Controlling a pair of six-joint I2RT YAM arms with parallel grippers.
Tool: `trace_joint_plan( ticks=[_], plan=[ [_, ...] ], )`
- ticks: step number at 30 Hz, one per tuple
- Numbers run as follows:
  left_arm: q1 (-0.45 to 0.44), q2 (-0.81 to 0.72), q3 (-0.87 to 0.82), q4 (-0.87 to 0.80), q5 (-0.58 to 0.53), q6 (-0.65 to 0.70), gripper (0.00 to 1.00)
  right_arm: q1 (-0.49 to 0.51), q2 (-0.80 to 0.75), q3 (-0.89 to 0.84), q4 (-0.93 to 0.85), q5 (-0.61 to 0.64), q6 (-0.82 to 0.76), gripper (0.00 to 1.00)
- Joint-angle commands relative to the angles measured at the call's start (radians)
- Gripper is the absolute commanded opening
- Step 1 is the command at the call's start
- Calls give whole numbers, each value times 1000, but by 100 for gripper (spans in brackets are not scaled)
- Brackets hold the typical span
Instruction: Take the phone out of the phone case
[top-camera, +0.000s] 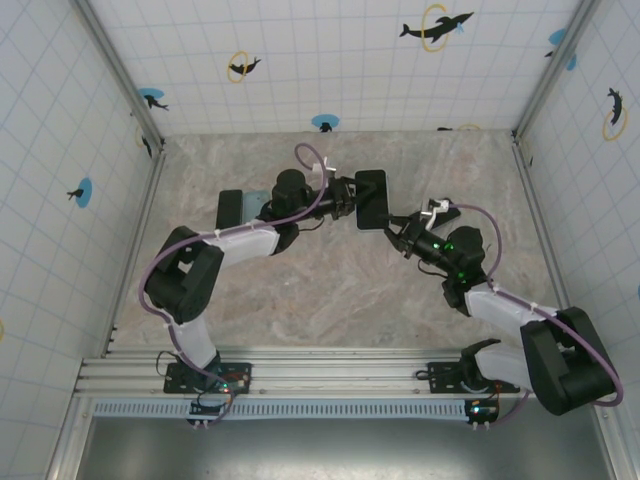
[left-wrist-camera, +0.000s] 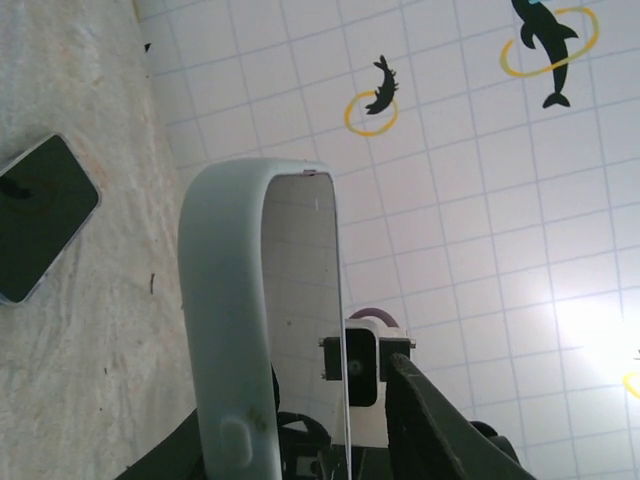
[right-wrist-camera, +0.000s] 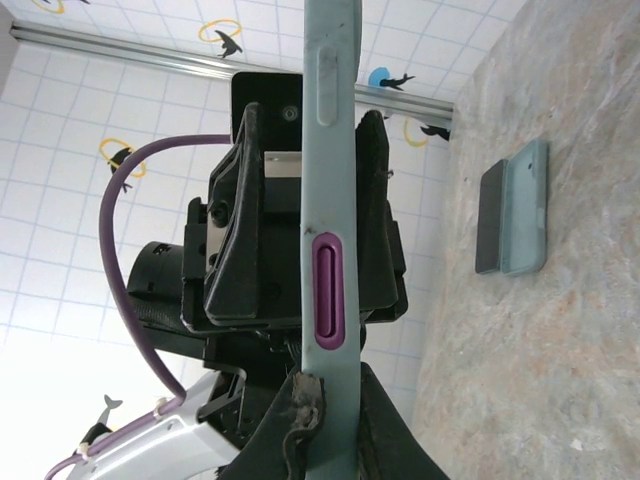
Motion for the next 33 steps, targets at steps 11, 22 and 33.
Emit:
trace_joint_plan(
  ticks=[11, 22, 33],
  plan=[
    [41, 61, 41, 198, 53, -107, 21, -10, 8, -23, 109, -62, 40, 0],
    [50, 68, 33, 249, 67, -136, 12, -12, 33, -28, 141, -71, 54, 0],
    [58, 44, 13, 235, -20, -119, 2, -25, 6, -41, 70, -39, -29, 27]
  ],
)
